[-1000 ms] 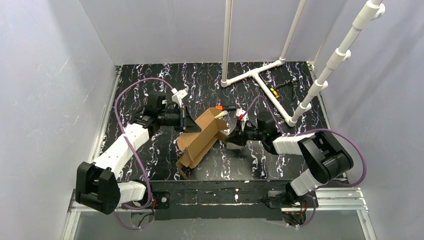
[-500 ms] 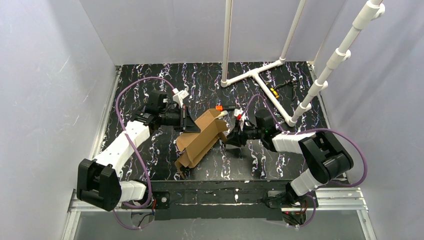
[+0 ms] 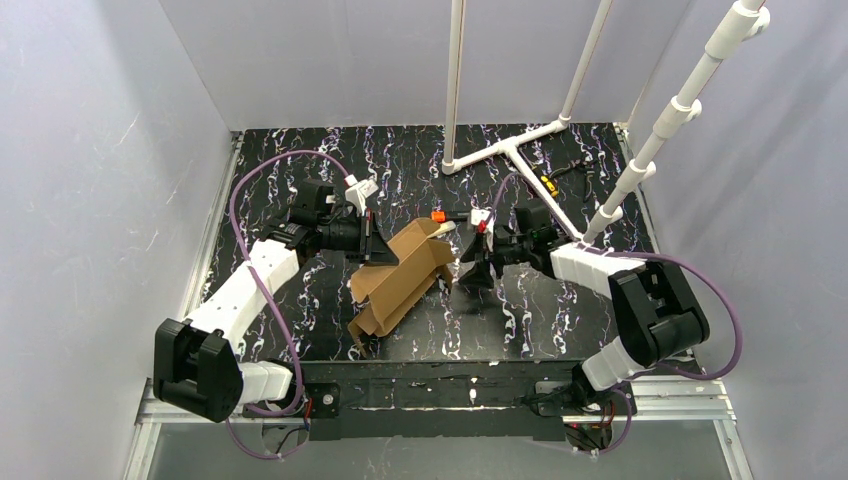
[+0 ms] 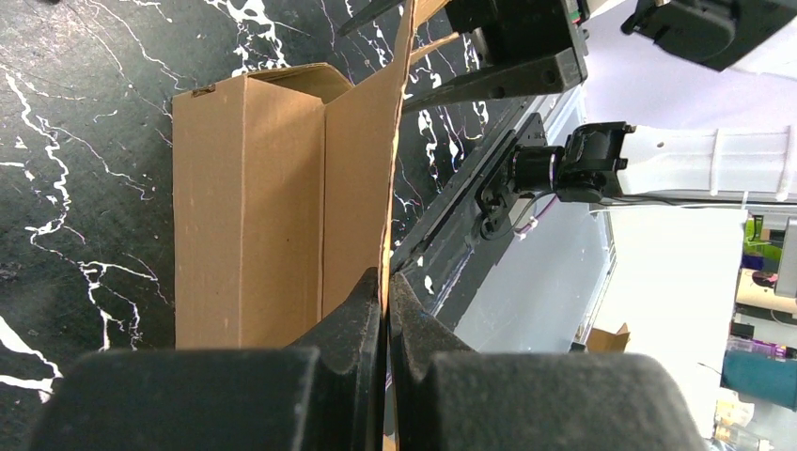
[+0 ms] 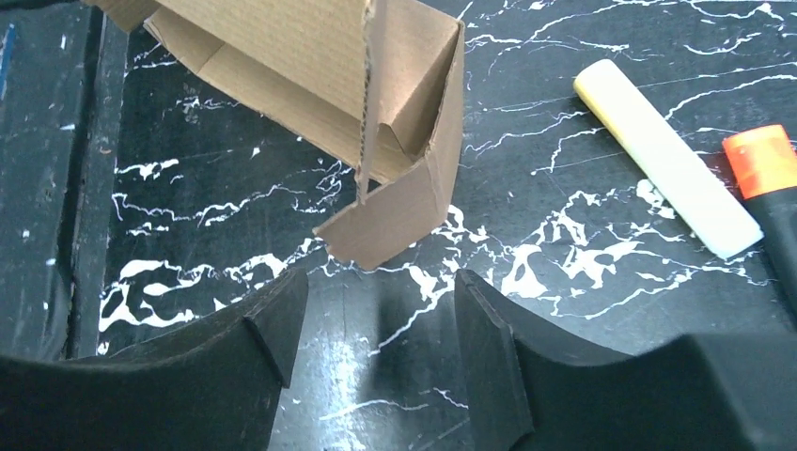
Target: Fold the paper box
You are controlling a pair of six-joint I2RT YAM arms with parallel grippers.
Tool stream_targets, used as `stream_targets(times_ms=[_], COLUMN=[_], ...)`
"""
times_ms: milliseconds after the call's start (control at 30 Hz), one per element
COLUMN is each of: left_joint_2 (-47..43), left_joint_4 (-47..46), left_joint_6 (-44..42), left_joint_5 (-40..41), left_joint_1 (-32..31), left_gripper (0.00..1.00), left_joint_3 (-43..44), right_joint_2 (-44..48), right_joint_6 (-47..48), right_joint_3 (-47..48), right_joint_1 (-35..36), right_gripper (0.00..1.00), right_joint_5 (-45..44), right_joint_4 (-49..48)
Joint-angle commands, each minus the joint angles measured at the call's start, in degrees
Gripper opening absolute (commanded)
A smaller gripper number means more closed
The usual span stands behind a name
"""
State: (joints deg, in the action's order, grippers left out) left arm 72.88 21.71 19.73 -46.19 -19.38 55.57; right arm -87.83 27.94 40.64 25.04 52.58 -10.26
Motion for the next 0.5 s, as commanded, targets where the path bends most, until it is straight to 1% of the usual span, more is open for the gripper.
stream_targets(times_ms=[0,67,100,167,267,367,467], left_joint_2=[-0.1,0.0,-0.1,0.0,0.3,0.2,0.4], left_joint_4=[3.2,3.4,3.4,3.4,3.4,3.2,3.0], left_joint_6=[-3.0,-3.5,-3.6,-3.7,-3.8,-3.8,-3.6], left_joint_5=[0.9,0.9,0.9,0.8,0.7,0.8,0.8], left_joint_1=[-0.3,-0.3,-0.3,-0.3,-0.3,-0.4,-0.3], left_gripper=[0.0,0.0,0.0,0.0,0.0,0.0,0.0], left_joint_3=[2.1,2.3,2.3,2.5,2.7,2.7,2.7], right_joint_2=[1.7,1.7,1.5,0.9,-1.1,-5.4,-10.2], right_joint_6=[15.0,19.9,20.6,17.0,10.0,4.2,2.6], right_joint_3=[6.1,8.8,9.9,11.0,12.4,14.5,17.5], right_joint_1=[-2.2,-2.5,-2.5,-2.5,-2.6,-2.4,-1.9], right_gripper=[0.69,0.71,0.71,0.71,0.68,0.61,0.49], right_joint_5=[5.5,5.5,4.7,2.0,-3.2,-6.7,-8.0], right_joint_4=[17.1,22.1,23.6,21.5,14.7,8.0,6.3])
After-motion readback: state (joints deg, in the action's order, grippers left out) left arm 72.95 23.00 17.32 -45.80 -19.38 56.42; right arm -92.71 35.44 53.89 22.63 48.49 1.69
